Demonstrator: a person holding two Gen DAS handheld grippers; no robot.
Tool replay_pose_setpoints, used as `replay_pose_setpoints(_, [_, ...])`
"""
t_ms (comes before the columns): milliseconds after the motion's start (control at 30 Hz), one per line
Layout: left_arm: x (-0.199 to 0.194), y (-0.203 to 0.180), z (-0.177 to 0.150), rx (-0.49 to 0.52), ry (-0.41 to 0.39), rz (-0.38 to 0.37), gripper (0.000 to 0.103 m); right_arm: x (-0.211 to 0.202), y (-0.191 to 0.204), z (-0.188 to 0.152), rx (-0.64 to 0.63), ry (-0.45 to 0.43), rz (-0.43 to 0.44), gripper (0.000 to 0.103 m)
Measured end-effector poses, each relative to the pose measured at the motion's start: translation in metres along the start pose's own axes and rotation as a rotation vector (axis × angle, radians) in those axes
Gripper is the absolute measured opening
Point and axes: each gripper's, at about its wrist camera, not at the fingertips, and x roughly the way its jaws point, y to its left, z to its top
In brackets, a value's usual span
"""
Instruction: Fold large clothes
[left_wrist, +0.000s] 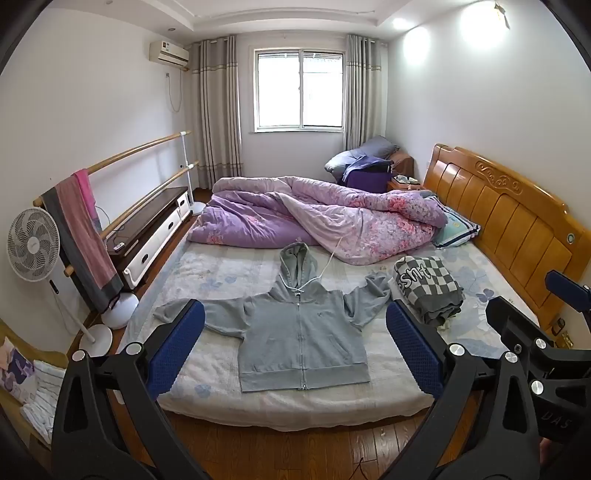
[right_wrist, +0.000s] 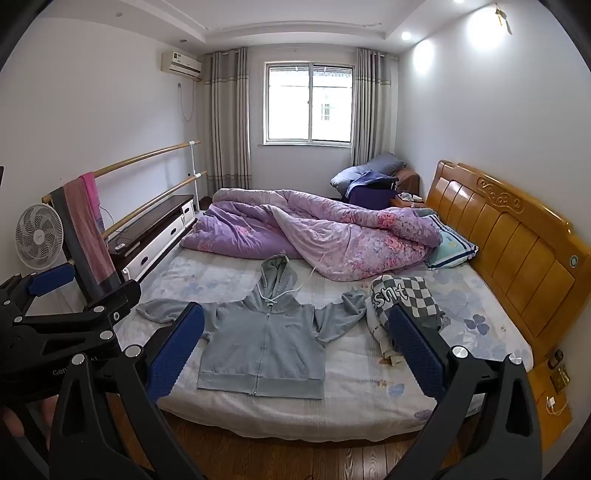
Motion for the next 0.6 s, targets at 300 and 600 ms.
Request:
replay_pose_setpoints(300, [-0.0004, -0.0004, -0.0001, 0.005, -0.007, 0.006, 0.098, 0.0033, -0.0016, -0.0016, 0.006, 0.003, 0.003, 0.096])
replay_pose_setpoints(600, [0.0043, -0.0034, -0.0009, 0.006, -0.011, 0.008, 0.098, 0.0042, -0.0014, -0.0015, 0.009, 0.005, 0.005, 0.096])
